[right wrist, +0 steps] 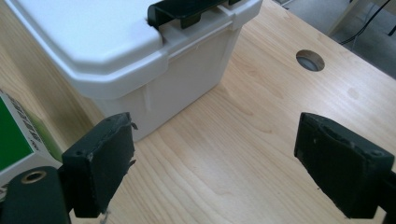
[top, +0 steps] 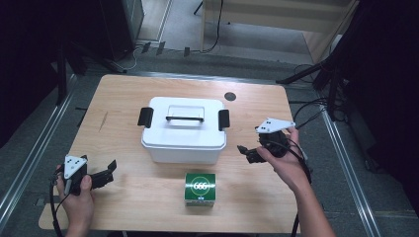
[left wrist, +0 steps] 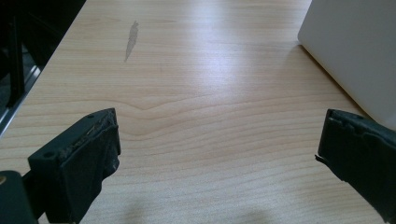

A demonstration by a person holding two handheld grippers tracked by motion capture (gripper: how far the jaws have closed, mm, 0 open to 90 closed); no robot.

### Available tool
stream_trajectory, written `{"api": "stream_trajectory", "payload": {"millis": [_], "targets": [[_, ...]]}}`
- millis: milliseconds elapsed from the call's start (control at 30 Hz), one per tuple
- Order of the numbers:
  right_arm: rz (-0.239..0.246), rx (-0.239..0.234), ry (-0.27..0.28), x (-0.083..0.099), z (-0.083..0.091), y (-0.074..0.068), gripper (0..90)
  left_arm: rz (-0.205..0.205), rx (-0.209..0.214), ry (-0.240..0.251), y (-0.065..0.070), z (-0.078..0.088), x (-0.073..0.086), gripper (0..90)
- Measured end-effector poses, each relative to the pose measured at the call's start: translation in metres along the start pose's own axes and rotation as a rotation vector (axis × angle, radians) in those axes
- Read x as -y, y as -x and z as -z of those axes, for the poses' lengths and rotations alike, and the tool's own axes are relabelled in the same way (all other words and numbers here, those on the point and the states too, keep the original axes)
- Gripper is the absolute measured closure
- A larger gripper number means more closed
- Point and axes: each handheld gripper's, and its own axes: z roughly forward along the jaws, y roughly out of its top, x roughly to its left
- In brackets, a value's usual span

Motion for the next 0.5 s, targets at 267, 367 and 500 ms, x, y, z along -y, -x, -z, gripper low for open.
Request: {"api": "stream_trajectory", "payload": {"millis": [267,367,500], "targets": [[0.071,-0.069,-0.100,-0.033,-0.001,0.010,11.7,-0.041,-0.039,-0.011,0.005,-0.001,0.001,0.0],[0.097,-0.097,-0.122,-0.046,-0.003,0.013,11.6,-0.001,-0.010,-0.015,0.001,-0.001,0.000,0.0],[0.125,-0.153,-0.144,-0.058,-0.008,0.019,12.5,-0.012,-0.003,0.005,0.002,0.000,0.001,0.0]]}}
